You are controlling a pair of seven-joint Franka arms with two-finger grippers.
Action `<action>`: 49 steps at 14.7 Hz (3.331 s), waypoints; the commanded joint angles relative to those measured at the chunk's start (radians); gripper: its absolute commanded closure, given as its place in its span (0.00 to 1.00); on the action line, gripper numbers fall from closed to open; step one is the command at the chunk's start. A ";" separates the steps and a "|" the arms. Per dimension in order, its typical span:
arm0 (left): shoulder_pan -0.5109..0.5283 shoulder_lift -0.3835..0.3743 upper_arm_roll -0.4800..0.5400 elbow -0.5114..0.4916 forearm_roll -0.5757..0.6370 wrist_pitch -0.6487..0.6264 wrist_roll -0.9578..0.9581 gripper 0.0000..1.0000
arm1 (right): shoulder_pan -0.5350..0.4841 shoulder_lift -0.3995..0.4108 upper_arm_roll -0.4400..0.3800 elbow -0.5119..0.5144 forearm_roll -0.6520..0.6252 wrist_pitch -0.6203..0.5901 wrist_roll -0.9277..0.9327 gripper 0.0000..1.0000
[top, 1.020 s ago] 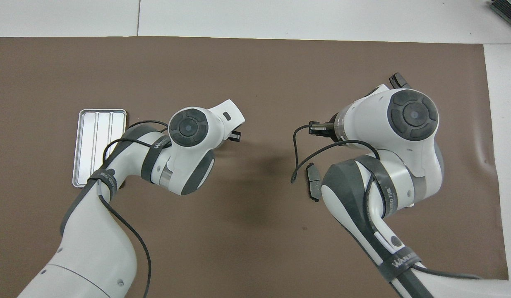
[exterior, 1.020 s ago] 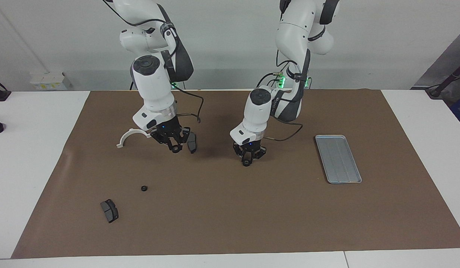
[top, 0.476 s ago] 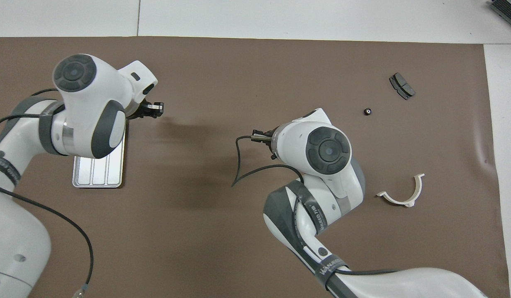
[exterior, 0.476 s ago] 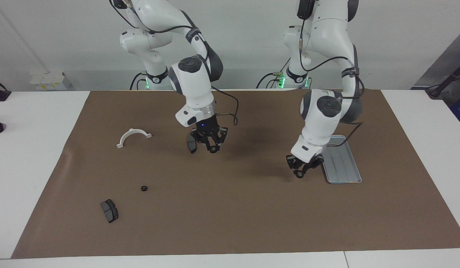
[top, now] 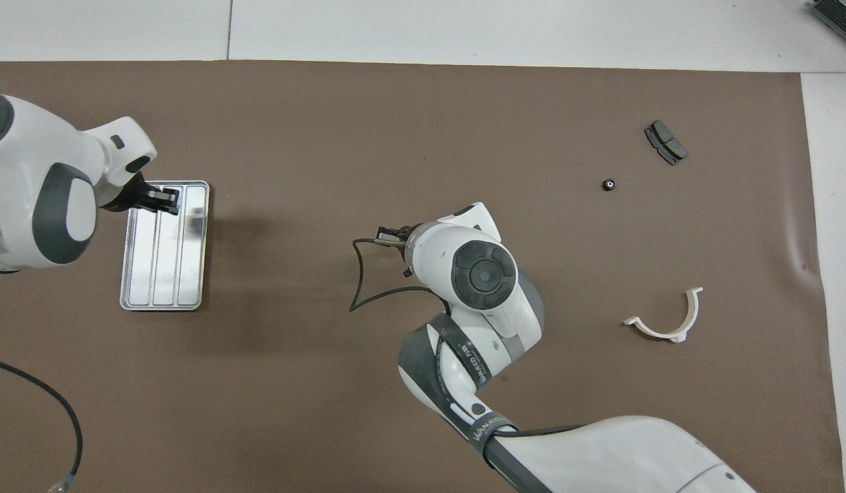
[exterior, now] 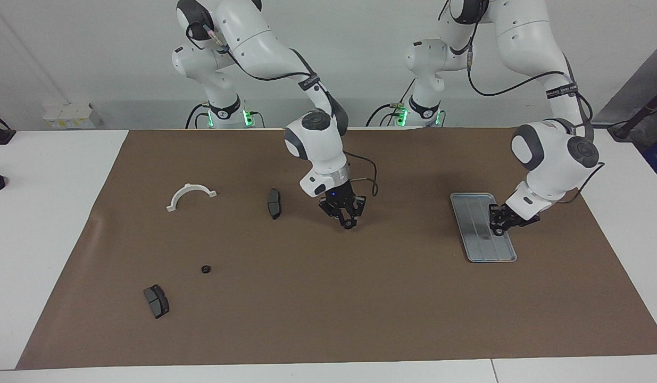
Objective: Pick bearing gear from pile to tray
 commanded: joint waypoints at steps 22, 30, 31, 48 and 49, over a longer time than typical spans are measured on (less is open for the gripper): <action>-0.655 0.127 -0.004 0.196 0.013 0.163 -0.915 0.08 | -0.600 -0.077 -0.013 0.080 -0.021 -0.379 -0.997 0.00; -0.700 0.195 -0.007 0.195 0.096 0.205 -0.914 0.20 | -0.591 0.010 -0.013 0.097 -0.022 -0.303 -1.036 0.36; -0.715 0.189 -0.007 0.172 0.096 0.222 -0.914 0.23 | -0.586 0.009 -0.015 0.082 -0.022 -0.304 -1.036 0.42; -0.738 0.158 -0.007 0.098 0.096 0.216 -0.903 0.85 | -0.583 0.006 -0.016 0.068 -0.024 -0.287 -1.027 1.00; -0.729 0.159 -0.006 0.113 0.096 0.209 -0.903 0.90 | -0.582 -0.011 -0.016 0.068 -0.021 -0.315 -1.017 1.00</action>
